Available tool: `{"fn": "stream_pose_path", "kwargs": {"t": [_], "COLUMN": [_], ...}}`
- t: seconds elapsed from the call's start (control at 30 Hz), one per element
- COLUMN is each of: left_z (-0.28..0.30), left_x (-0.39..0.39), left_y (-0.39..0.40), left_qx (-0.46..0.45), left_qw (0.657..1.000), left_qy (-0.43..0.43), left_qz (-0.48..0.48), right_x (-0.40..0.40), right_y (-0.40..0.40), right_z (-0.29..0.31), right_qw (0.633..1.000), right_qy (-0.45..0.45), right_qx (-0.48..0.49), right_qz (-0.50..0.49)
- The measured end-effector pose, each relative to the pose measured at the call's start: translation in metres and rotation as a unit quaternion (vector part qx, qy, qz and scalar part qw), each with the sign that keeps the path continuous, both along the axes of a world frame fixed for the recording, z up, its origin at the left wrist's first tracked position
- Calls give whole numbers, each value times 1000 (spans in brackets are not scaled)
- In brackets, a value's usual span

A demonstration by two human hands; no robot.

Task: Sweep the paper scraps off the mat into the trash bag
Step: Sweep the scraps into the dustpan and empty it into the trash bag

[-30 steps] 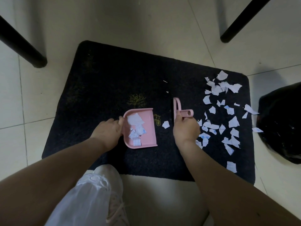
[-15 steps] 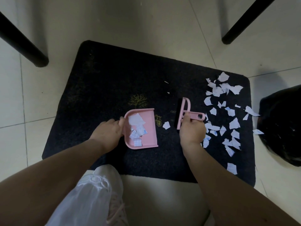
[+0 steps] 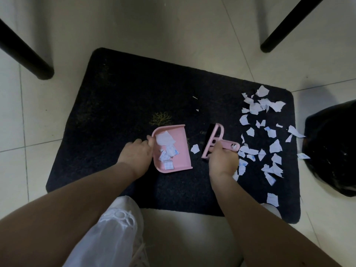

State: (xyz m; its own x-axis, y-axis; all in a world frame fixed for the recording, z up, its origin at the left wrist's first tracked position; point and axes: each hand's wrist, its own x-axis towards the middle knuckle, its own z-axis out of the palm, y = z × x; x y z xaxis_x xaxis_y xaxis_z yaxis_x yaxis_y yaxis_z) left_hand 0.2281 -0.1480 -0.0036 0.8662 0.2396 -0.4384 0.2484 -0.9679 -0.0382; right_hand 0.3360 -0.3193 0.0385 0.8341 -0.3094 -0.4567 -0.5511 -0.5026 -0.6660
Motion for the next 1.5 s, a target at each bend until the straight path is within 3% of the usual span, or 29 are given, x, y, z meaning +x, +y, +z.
{"fn": "stream_pose_path", "kwargs": {"t": [0.1, 0.2, 0.4, 0.53, 0.7, 0.83, 1.0, 1.23, 1.4, 1.5], "left_z": [-2, -2, -3, -3, -4, -3, -2, -1, -5, -7], "left_x": [0, -1, -2, -2, -2, -2, -4, 6, 10, 11], "left_y": [0, 1, 1, 1, 0, 0, 2, 0, -3, -3], "left_qx": [5, 7, 13, 15, 14, 11, -5, -9, -4, -8], "left_qw": [1000, 1000, 1000, 1000, 1000, 1000, 1000, 999, 999, 999], "left_qy": [-2, -1, 0, 1, 2, 4, -16, -43, -27, -23], "left_qz": [-5, -11, -15, -13, -10, -8, -8, -28, -28, -21], "right_x": [-10, -8, 10, 3, -15, -2, 22, 47, 42, 25], "right_y": [4, 6, -3, -4, 9, 2, -19, -69, -87, -66], "right_z": [0, 4, 11, 1, -4, 5, 17, 15, 10, 0], "right_qw": [994, 989, 996, 1000, 989, 990, 998, 965, 942, 942], "right_qy": [50, 45, -30, 2, 102, 88, -31, -75, -30, -3], "right_qx": [86, 129, 64, 12, 107, 109, 6, -238, -303, -286], "right_qz": [-41, -61, -57, 10, -18, 7, 47, 82, 139, 175]}}
